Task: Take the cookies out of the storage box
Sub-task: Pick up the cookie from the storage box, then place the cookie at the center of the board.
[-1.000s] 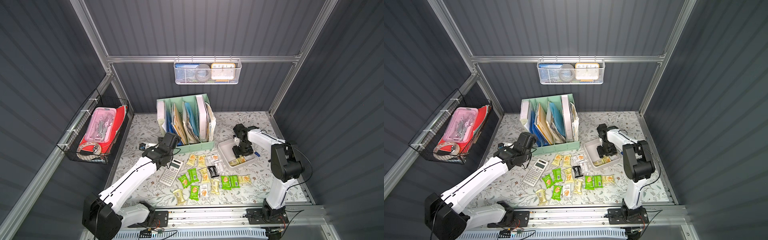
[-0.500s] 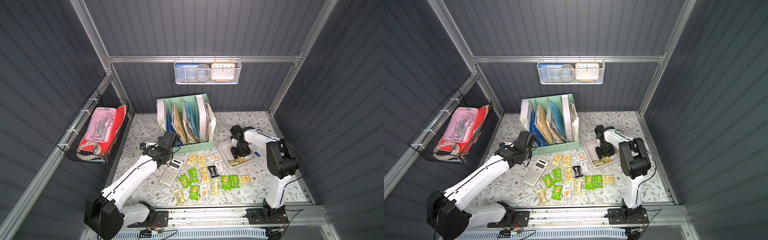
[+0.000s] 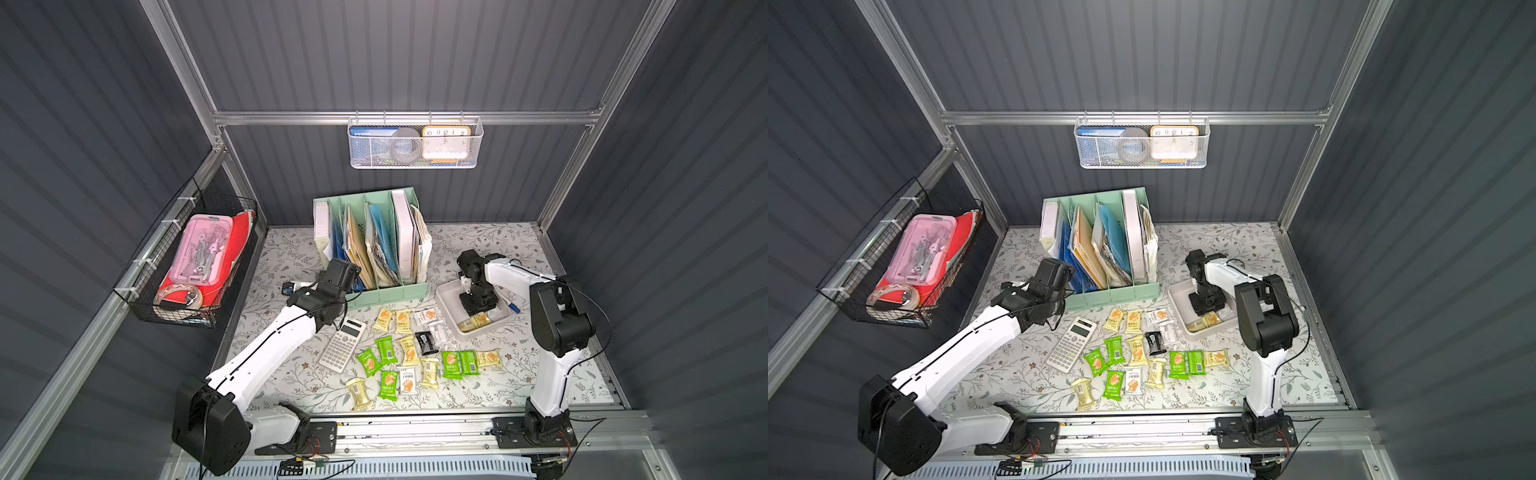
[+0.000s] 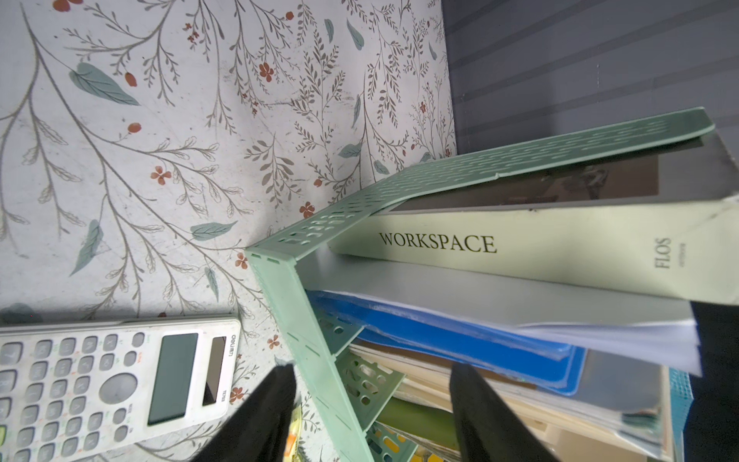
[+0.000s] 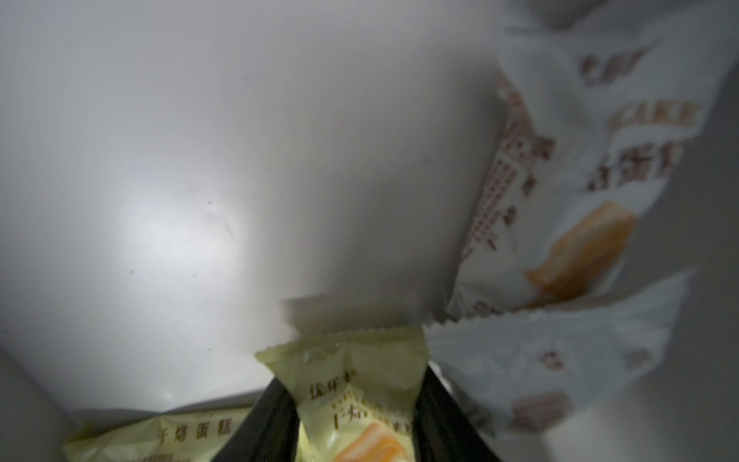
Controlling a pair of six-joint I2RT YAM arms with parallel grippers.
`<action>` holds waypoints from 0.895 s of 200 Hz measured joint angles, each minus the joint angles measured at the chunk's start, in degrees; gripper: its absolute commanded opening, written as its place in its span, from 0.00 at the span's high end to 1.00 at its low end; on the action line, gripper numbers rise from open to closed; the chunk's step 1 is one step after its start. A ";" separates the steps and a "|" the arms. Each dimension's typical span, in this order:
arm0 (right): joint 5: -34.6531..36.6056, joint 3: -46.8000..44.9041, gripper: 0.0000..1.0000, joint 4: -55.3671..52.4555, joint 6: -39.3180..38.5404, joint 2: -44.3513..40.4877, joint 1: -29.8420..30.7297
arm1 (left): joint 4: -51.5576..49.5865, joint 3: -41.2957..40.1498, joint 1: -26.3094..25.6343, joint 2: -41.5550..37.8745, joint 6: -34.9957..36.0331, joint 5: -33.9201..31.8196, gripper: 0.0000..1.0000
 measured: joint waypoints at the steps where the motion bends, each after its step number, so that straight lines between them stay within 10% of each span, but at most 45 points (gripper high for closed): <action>1: 0.00 0.00 0.56 0.00 0.02 0.00 0.02 | 0.00 0.00 0.00 0.00 0.02 0.04 0.34; 179: 0.09 2.25 0.62 1.97 7.37 -12.44 1.31 | 0.76 0.35 0.35 -0.02 7.61 0.63 0.34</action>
